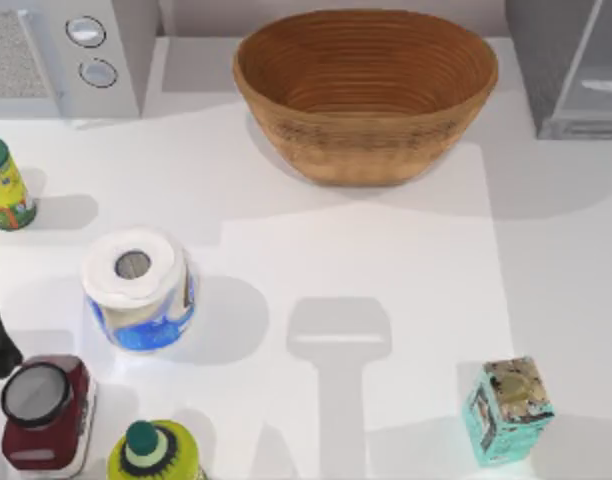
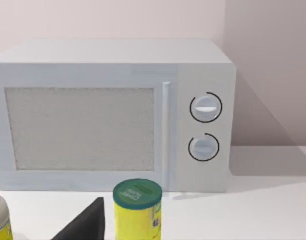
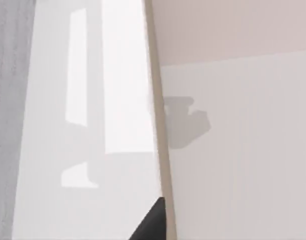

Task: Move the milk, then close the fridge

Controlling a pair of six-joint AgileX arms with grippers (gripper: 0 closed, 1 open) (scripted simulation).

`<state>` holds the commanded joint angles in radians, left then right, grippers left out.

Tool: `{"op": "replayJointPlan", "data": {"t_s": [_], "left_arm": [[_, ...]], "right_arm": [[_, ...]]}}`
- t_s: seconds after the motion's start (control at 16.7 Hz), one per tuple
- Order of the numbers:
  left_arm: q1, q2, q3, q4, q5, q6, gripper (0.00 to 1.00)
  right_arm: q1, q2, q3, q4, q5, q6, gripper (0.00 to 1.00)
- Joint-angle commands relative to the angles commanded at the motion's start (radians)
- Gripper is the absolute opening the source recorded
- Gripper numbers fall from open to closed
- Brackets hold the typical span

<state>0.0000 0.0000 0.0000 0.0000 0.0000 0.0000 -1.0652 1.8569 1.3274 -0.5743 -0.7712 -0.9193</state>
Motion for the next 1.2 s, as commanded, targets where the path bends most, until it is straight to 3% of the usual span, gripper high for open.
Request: {"op": "replayJointPlan", "data": {"t_s": [0.36,0.84,1.2], "left_arm": [[0.0,0.0,0.0,0.0,0.0,0.0,1.0],[0.0,0.0,0.0,0.0,0.0,0.0,1.0],[0.0,0.0,0.0,0.0,0.0,0.0,1.0]], "right_arm": [[0.132,-0.028,-0.037,0.284,0.042,0.294,1.0],[0.128,-0.028,-0.068,0.32,0.056,0.315,1.0],[0.371,-0.085,-0.144,0.408,0.246,0.481,1.0]]}}
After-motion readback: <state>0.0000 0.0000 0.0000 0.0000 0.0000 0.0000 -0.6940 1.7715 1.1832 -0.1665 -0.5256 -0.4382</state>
